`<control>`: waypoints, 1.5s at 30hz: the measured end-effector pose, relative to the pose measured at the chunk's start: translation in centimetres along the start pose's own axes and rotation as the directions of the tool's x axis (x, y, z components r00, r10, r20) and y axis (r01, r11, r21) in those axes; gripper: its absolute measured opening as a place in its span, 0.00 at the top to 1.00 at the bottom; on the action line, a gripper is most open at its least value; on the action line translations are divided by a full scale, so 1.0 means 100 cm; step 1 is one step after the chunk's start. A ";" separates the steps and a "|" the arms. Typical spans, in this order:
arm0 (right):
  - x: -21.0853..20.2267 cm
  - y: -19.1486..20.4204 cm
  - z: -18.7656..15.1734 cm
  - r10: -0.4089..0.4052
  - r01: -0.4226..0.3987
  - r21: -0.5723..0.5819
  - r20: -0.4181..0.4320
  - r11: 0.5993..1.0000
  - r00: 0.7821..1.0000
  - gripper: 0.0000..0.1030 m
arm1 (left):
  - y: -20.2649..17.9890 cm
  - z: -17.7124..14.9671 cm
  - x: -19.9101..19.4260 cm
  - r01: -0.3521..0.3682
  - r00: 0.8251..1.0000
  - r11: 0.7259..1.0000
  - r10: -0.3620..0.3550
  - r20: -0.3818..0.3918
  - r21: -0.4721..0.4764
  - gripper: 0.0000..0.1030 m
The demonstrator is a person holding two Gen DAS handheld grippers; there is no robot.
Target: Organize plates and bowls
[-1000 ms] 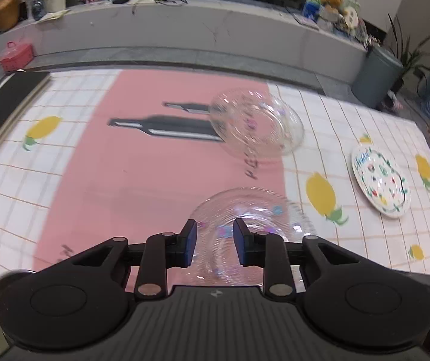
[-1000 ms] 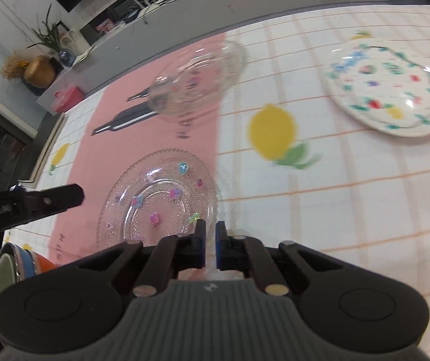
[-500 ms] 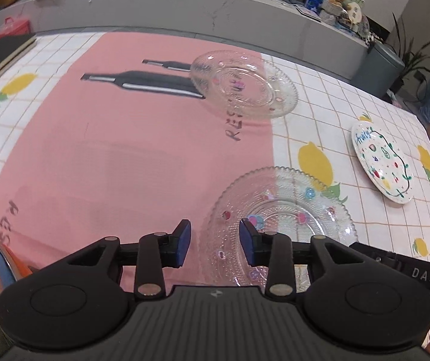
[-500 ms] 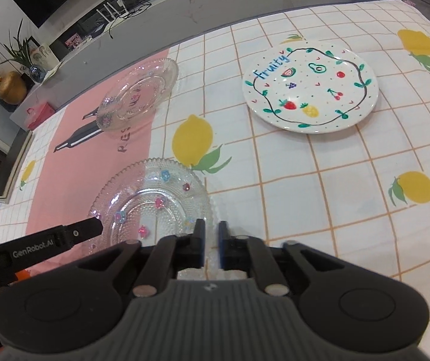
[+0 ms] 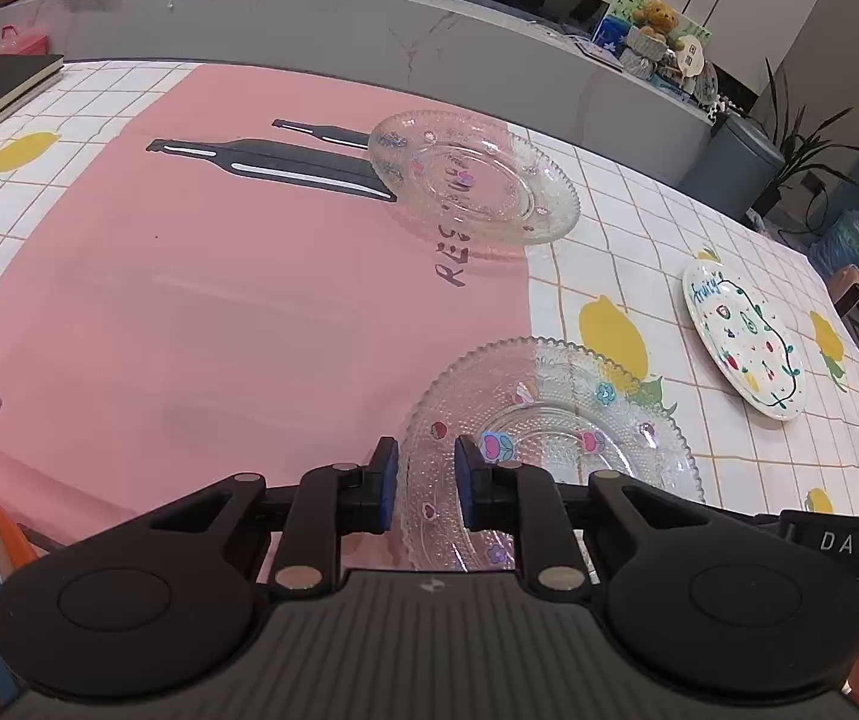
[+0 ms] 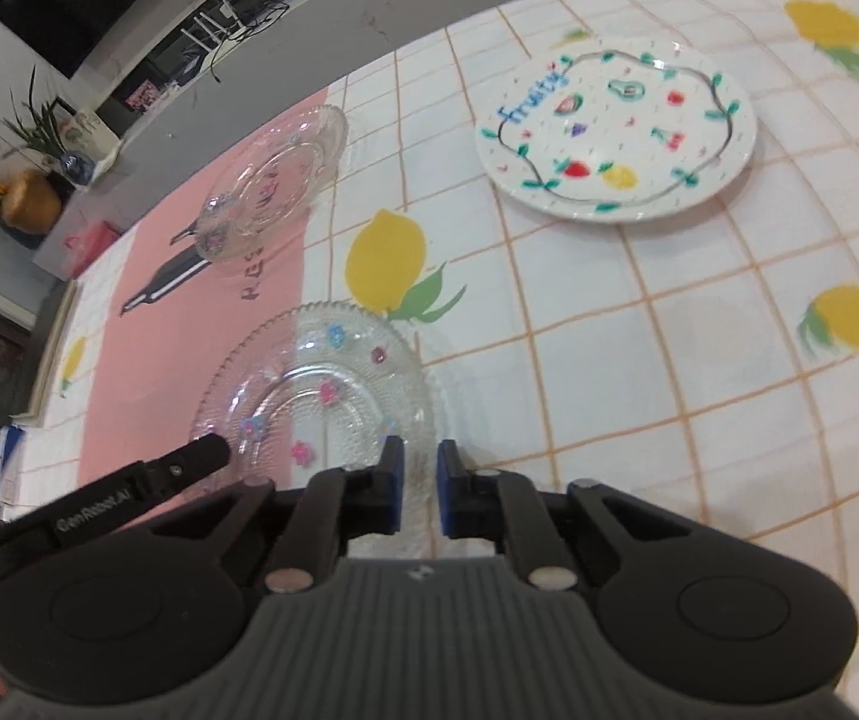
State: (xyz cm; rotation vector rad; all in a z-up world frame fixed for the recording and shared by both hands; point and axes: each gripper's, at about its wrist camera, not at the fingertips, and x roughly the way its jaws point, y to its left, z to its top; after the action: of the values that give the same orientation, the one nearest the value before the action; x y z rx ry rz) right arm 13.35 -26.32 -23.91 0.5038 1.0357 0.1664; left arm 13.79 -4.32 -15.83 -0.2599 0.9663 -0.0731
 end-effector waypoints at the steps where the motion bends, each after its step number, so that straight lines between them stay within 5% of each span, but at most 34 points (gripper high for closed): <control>1: 0.000 0.000 0.000 0.001 -0.001 0.000 0.001 1.000 1.000 0.92 | 0.001 0.000 0.000 0.004 1.000 1.000 -0.004 0.000 -0.006 0.80; 10: -0.016 -0.003 -0.008 0.000 -0.001 0.003 0.015 1.000 1.000 0.93 | 0.000 -0.005 -0.015 0.026 1.000 0.999 -0.026 0.001 -0.033 0.87; 26: -0.080 -0.024 -0.081 0.027 -0.028 0.008 0.071 1.000 0.997 0.94 | -0.003 -0.070 -0.065 0.099 0.995 0.994 -0.100 -0.011 -0.040 0.87; 45: -0.069 -0.044 -0.097 0.021 -0.025 0.079 0.056 0.997 0.998 0.94 | -0.004 -0.095 -0.063 0.093 0.995 0.994 -0.094 -0.018 -0.060 0.89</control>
State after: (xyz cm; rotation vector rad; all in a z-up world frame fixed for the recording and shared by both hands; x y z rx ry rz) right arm 1.05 -29.59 -24.58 0.5898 0.9857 0.1310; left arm 2.42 -5.33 -15.77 -0.3600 0.9782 -0.1334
